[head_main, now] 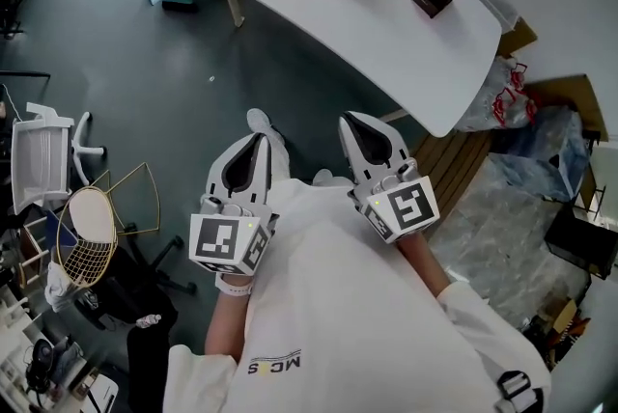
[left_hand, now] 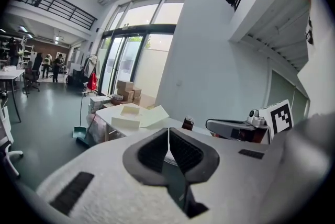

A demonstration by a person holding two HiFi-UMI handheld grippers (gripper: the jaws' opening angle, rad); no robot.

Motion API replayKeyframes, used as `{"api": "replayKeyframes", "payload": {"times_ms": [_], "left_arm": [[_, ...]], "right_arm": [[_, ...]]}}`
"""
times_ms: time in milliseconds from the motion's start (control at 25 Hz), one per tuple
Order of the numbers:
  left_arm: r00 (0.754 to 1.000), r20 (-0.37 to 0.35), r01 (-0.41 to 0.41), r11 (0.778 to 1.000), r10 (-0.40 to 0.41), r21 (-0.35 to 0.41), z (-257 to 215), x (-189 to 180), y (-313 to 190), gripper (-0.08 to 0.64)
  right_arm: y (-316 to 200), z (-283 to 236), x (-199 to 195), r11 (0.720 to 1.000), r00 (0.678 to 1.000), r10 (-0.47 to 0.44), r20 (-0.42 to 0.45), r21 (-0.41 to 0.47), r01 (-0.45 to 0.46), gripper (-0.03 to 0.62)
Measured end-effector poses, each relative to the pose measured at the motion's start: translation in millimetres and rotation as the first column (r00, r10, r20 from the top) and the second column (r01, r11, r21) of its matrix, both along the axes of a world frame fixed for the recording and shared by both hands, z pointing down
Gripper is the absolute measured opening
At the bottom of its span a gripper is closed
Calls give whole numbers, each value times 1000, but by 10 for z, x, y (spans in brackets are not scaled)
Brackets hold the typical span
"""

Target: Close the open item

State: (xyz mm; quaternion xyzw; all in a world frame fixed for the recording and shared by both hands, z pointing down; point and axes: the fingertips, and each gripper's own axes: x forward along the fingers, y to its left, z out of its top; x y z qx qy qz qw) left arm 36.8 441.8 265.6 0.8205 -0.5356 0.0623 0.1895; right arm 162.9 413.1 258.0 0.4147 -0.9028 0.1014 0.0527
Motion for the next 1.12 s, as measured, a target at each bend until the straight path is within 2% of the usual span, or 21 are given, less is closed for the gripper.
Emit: {"api": "replayKeyframes", "payload": {"times_ms": [200,320,680,880,1120], "left_arm": [[999,-16,29,999,-29,31,75,-521,-801,32],[999,-39,13,1000,-12,20,126,-826,-1455,32],[985,-62,-164,986,164,-5,-36,-1389,-3160,32],[973,-73,-221,975,220,-6,-15,-1514,-3704,32],[967,-57,-251,968,249,-17,44,-1426,-4031,32]], "right_arm": [[-734,67,-438,999,999,-13,-30,29,14,17],[-1347,107,-706,1000,999,18,-51,22,-17,17],[-3007,-84,-1447,990,989,137,-46,-11,-138,17],[-3511,-128,-1612,980,980,194,-43,-25,-195,17],[-3832,-22,-1509,976,976,206,-73,-54,-210,17]]}}
